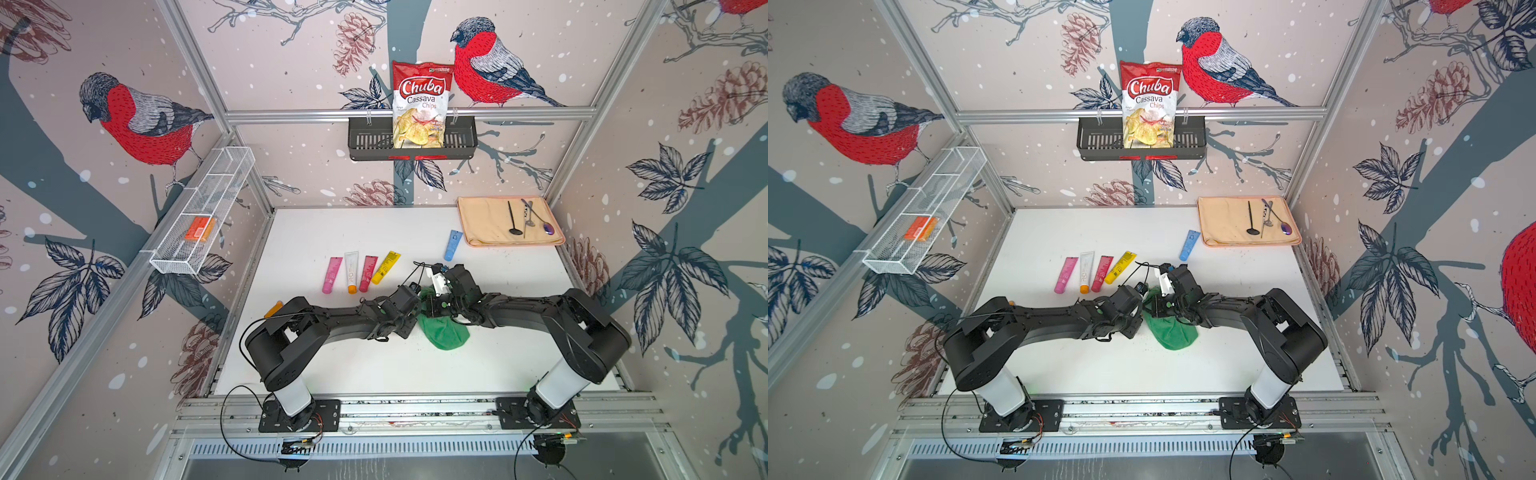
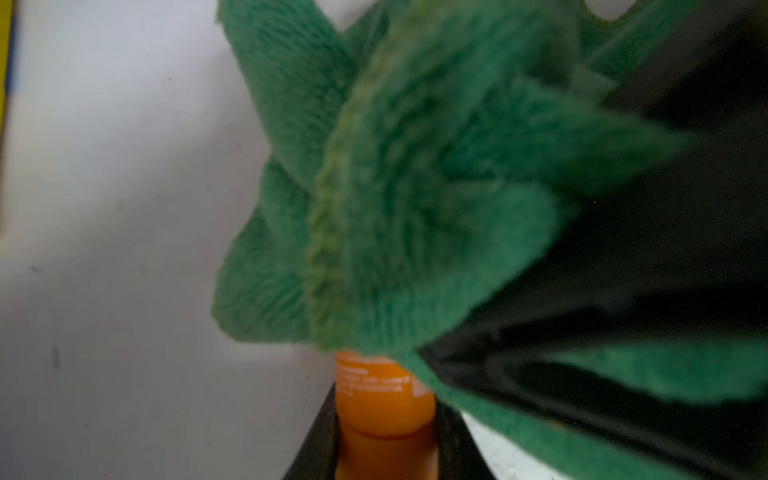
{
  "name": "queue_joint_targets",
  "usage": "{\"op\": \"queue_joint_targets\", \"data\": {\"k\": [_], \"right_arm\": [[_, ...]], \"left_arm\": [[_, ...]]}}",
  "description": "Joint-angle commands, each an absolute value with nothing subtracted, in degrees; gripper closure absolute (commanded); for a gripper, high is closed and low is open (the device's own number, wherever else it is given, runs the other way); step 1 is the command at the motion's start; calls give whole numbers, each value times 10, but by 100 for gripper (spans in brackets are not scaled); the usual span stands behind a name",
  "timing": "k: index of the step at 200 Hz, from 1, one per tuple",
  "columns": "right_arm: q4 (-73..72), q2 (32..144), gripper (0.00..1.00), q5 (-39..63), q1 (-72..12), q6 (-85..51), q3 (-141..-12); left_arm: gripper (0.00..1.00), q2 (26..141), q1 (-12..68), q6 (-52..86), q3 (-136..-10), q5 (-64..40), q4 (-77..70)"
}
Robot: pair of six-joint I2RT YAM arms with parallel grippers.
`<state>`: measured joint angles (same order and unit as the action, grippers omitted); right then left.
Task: Wipe the surface of the toothpaste tube
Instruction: Wipe the dirt from the toothpaste tube.
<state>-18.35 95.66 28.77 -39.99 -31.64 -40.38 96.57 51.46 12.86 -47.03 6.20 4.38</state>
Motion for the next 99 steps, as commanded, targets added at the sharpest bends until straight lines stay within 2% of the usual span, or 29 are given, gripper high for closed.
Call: {"op": "queue_joint_targets", "data": {"k": [1, 69, 99], "right_arm": [[-196, 976, 97, 281, -391, -317, -419], [-67, 1018, 97, 77, -321, -264, -459], [-63, 1014, 97, 75, -308, -256, -465]], "left_arm": [[81, 960, 515, 114, -464, 31, 37], [83, 948, 515, 112, -456, 29, 31], [83, 949, 515, 113, -456, 30, 31]]}}
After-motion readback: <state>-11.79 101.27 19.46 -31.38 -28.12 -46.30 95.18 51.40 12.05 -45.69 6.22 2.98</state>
